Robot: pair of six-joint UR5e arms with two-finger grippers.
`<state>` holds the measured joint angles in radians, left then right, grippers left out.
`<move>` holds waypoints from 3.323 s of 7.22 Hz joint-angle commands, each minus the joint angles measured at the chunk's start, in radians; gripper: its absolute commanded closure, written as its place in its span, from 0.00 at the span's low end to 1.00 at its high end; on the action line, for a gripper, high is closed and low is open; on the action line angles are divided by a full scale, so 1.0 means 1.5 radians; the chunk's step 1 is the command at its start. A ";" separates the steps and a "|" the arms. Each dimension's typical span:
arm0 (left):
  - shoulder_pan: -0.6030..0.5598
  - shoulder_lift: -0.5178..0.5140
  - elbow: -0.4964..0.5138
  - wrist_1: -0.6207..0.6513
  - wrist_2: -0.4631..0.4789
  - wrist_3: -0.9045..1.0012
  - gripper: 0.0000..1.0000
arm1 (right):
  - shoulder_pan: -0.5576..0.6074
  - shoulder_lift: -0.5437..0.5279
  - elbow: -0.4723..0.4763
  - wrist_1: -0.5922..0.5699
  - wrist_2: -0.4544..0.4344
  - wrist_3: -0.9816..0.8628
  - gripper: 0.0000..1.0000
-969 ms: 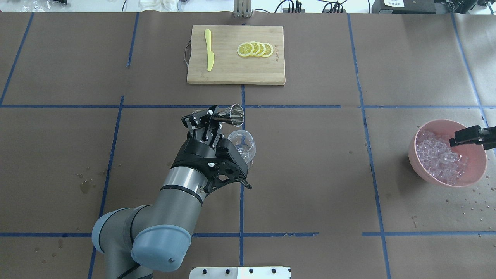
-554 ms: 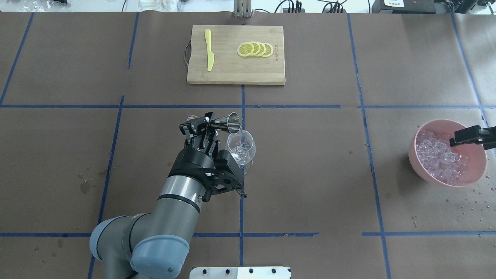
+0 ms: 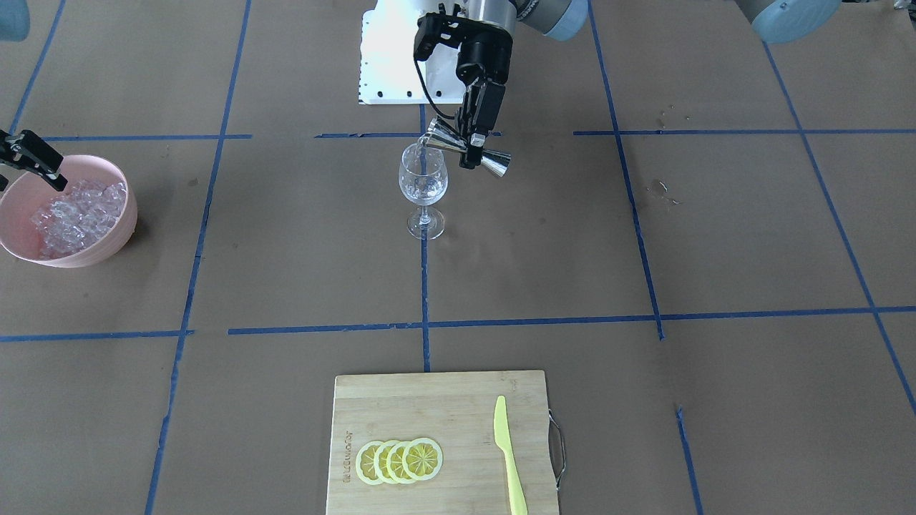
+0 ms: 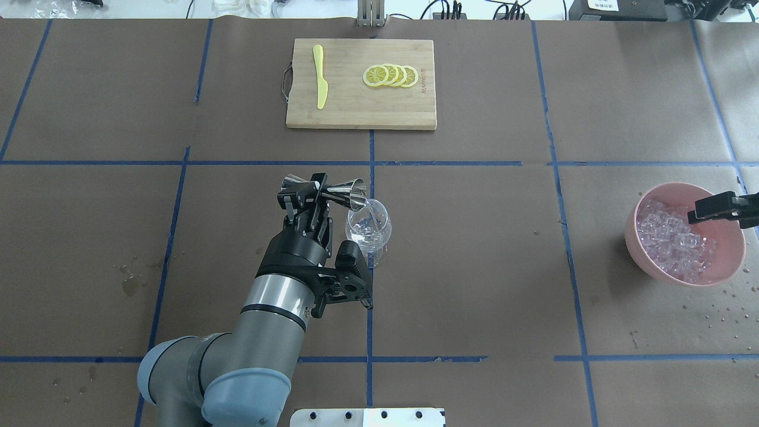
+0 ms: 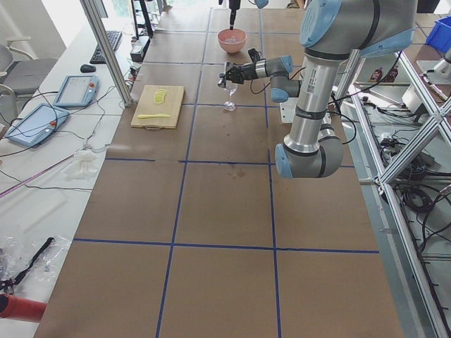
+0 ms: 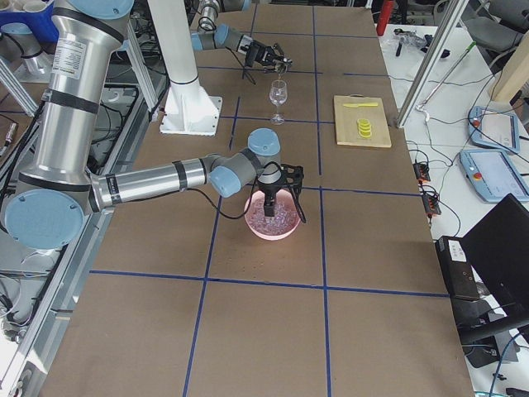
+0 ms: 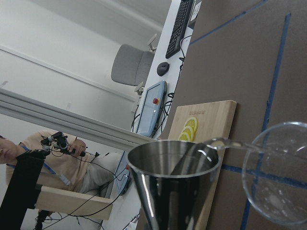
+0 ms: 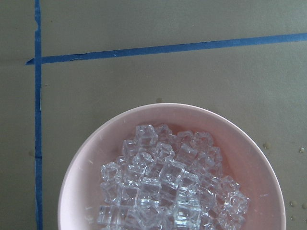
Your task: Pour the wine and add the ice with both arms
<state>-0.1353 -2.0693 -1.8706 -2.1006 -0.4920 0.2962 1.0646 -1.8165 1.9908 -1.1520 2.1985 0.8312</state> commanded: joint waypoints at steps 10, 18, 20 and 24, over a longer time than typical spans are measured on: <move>0.026 0.006 -0.002 0.025 0.055 0.152 1.00 | 0.000 0.003 -0.006 0.001 0.002 0.002 0.00; 0.022 0.158 -0.016 -0.142 0.092 0.121 1.00 | 0.000 0.005 -0.006 0.001 -0.002 0.002 0.00; 0.022 0.263 -0.017 -0.239 0.103 0.121 1.00 | 0.000 0.006 -0.006 0.001 -0.005 0.001 0.00; 0.021 0.391 0.048 -0.472 0.175 0.117 1.00 | 0.000 0.006 -0.006 0.001 -0.007 0.002 0.00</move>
<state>-0.1038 -1.5065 -1.8314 -2.7268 -0.2420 0.4750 1.0646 -1.8078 1.9815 -1.1505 2.1888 0.8343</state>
